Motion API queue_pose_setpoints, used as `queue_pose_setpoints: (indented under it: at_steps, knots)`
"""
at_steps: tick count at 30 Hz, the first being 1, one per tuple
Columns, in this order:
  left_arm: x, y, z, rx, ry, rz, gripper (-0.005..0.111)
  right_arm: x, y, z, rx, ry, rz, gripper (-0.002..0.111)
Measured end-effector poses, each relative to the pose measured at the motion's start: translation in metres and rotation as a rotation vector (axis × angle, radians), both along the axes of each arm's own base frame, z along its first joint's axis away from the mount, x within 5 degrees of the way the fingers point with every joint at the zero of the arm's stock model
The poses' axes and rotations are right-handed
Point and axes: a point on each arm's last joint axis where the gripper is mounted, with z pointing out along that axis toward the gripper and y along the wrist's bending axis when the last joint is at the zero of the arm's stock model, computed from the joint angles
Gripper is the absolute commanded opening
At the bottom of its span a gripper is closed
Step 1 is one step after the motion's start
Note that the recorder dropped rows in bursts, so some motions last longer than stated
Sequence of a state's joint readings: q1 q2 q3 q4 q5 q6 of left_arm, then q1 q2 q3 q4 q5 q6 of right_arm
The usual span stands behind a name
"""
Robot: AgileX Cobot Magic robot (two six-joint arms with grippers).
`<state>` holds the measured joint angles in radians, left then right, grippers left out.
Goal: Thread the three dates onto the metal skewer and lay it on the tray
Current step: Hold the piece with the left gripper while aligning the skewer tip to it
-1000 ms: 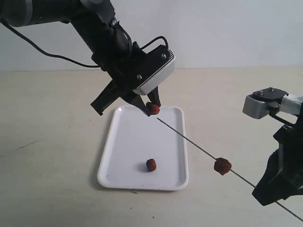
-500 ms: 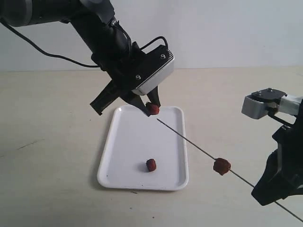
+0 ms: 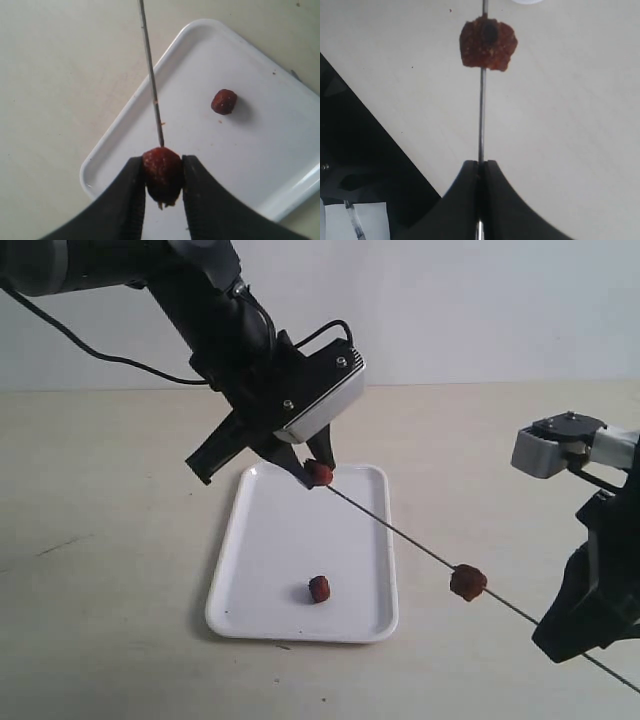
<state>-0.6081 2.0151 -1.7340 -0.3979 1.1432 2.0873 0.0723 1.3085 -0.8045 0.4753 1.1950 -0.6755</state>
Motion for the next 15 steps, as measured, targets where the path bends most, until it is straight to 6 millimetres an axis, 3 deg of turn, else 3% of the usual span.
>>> queue_pose_setpoints:
  at_steps: [15]
  knots:
    - [0.0023, 0.0029, 0.0000, 0.000, 0.000, 0.009, 0.027, -0.0019, 0.0000, 0.0001, 0.001, 0.019, 0.010, 0.000]
